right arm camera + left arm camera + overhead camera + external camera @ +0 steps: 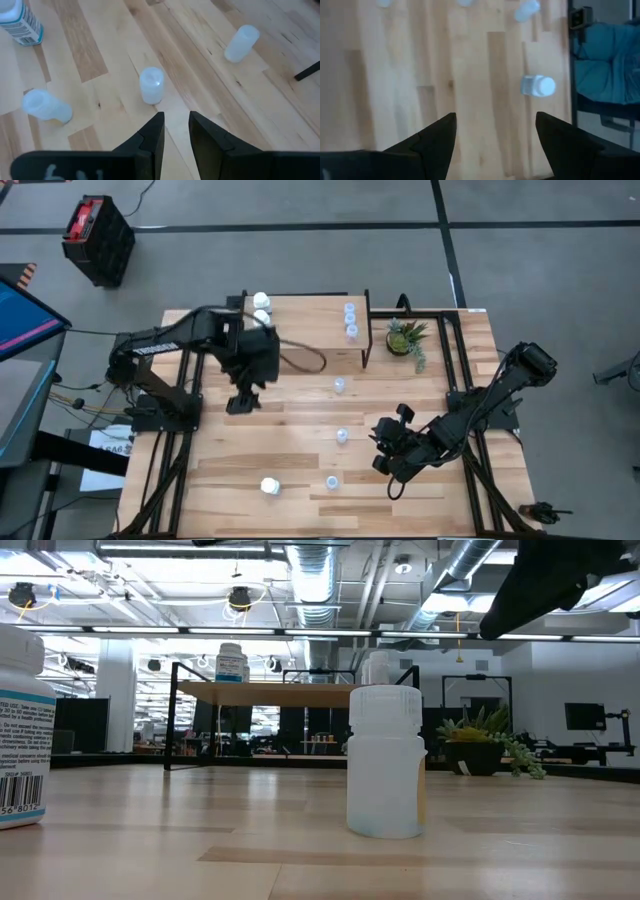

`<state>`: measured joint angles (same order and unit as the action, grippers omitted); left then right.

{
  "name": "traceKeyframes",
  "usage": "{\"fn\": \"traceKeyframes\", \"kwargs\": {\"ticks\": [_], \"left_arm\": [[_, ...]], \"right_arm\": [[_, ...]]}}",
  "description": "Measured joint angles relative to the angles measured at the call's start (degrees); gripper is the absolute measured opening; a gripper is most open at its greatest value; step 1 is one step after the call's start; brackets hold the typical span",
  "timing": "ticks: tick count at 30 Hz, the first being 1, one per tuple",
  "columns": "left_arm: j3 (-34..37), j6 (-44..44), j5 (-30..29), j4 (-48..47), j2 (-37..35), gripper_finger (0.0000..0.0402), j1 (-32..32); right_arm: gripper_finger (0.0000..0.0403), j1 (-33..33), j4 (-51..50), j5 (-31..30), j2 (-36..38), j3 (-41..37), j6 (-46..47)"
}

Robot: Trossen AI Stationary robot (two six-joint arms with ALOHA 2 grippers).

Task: Pick and place medicine bottles onto shelf by color
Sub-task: Put the white pill bottle on the shelf aligned with the other white pill bottles

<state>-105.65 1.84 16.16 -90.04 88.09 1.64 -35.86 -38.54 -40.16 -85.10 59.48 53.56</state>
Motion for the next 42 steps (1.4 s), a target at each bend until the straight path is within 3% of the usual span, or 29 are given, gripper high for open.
{"fn": "traceKeyframes", "kwargs": {"ticks": [5, 19, 25, 34, 42], "left_arm": [[0.0, -4.5, -2.2, 0.0, -0.5, 0.0258, -7.6], [1.2, -18.4, -20.2, 0.0, -0.5, 0.0258, -25.3], [9.2, -25.5, -21.6, 2.5, -0.5, 0.0258, -30.2], [25.3, -25.5, -21.4, 18.9, -0.5, 0.0258, -35.6], [37.1, -31.1, -20.0, 32.2, -0.5, 0.0258, -38.6]], "right_arm": [[0.0111, -0.1, 0.1, 0.0, 0.0, 0.0, 3.4], [0.0111, -0.1, 2.1, 2.2, -0.3, 0.0, 8.0], [0.0111, -0.1, 2.6, 5.0, -0.3, 0.0, 8.1], [0.0111, -0.1, 3.3, 5.9, -0.3, 0.0, 8.0], [0.0111, -0.1, 3.5, 6.0, -0.3, 0.0, 7.9]]}}
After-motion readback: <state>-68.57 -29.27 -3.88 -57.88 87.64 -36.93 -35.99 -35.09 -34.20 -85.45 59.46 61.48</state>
